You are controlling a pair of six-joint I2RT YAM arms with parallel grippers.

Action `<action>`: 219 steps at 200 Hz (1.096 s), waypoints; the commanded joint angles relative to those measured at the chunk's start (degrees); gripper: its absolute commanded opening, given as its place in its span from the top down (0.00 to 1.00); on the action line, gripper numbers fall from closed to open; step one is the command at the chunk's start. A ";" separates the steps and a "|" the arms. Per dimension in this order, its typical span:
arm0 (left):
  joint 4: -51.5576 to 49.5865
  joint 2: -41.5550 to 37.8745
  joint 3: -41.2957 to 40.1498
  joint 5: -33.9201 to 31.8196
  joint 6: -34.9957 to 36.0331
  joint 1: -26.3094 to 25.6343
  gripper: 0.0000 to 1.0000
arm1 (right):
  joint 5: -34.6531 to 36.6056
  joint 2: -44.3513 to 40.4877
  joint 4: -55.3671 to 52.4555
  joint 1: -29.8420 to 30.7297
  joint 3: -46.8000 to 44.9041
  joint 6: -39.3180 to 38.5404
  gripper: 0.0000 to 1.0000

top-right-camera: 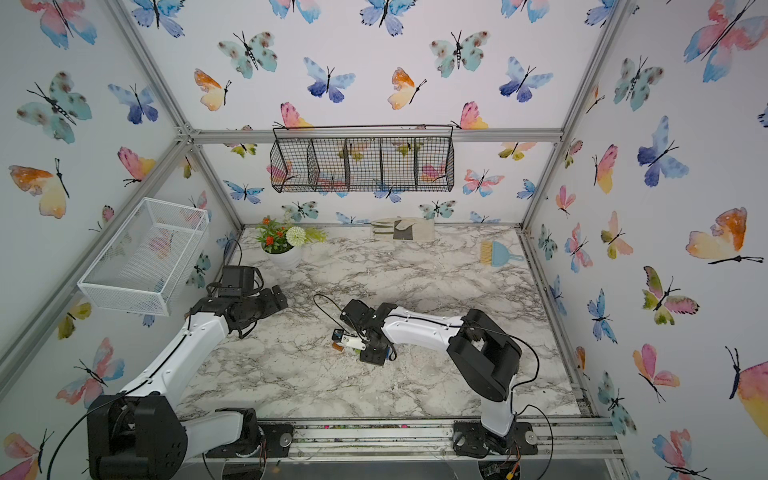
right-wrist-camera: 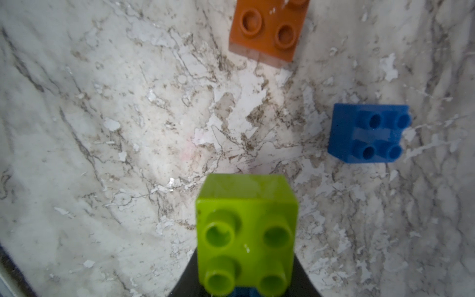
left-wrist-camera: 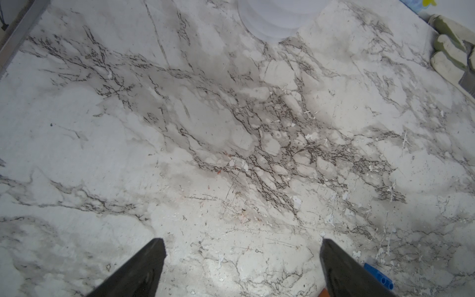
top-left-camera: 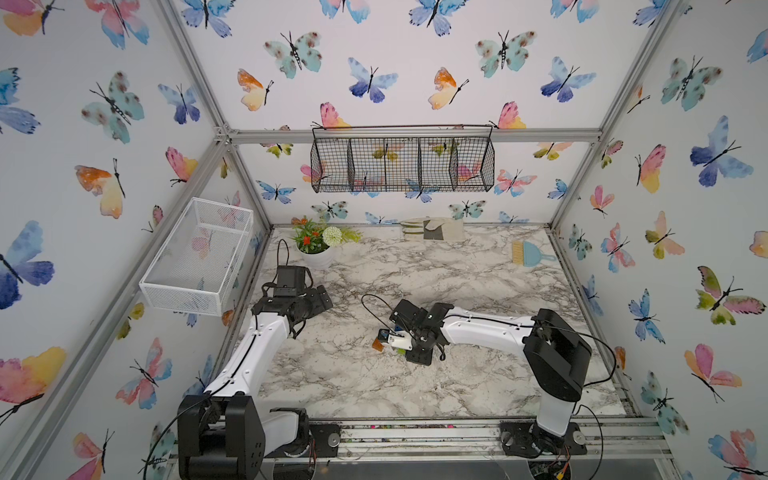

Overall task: Assemble the letter y with lego
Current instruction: Assemble the lego brick with the lego brick.

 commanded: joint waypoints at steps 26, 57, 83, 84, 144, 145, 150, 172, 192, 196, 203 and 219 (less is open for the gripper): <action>-0.42 0.14 0.74 0.82 0.31 0.57 0.05 | 1.18 5.15 -3.30 0.31 1.48 -1.54 0.86; -0.39 -0.04 0.69 0.80 0.31 0.65 0.05 | 0.13 6.70 -3.77 0.31 2.05 -1.91 0.86; -0.39 -0.12 0.65 0.74 0.20 0.74 0.05 | -1.12 7.13 -3.09 0.31 0.62 -1.64 0.85; -0.44 -0.12 0.61 0.78 0.22 0.83 0.05 | -1.16 7.16 -3.16 0.31 0.60 -1.62 0.85; -0.31 -0.04 0.64 1.07 0.22 0.85 0.05 | -3.02 6.97 -2.01 0.22 -2.57 2.42 0.87; -0.31 -0.04 0.64 1.08 0.22 0.88 0.05 | -2.95 7.04 -2.09 0.22 -2.62 2.47 0.87; -0.28 -0.04 0.65 1.08 0.23 0.83 0.05 | -2.28 7.49 -2.44 0.22 -2.65 2.51 0.87; -0.31 0.05 0.65 1.09 0.23 0.85 0.05 | -0.66 9.19 -3.96 0.22 -1.83 2.64 0.90; -0.40 -0.04 0.55 0.82 0.29 0.87 0.05 | 0.06 9.62 -4.95 0.22 -0.76 2.88 0.90; -0.39 -0.04 0.56 0.82 0.23 0.84 0.05 | 0.04 9.61 -5.06 0.22 -0.58 2.89 0.90; -0.32 -0.04 0.47 0.91 0.22 0.87 0.05 | -0.19 9.48 -5.07 0.22 -0.39 2.91 0.90; -0.44 0.13 0.56 0.82 0.16 0.91 0.05 | -0.07 9.68 -4.81 0.22 -0.55 3.01 0.90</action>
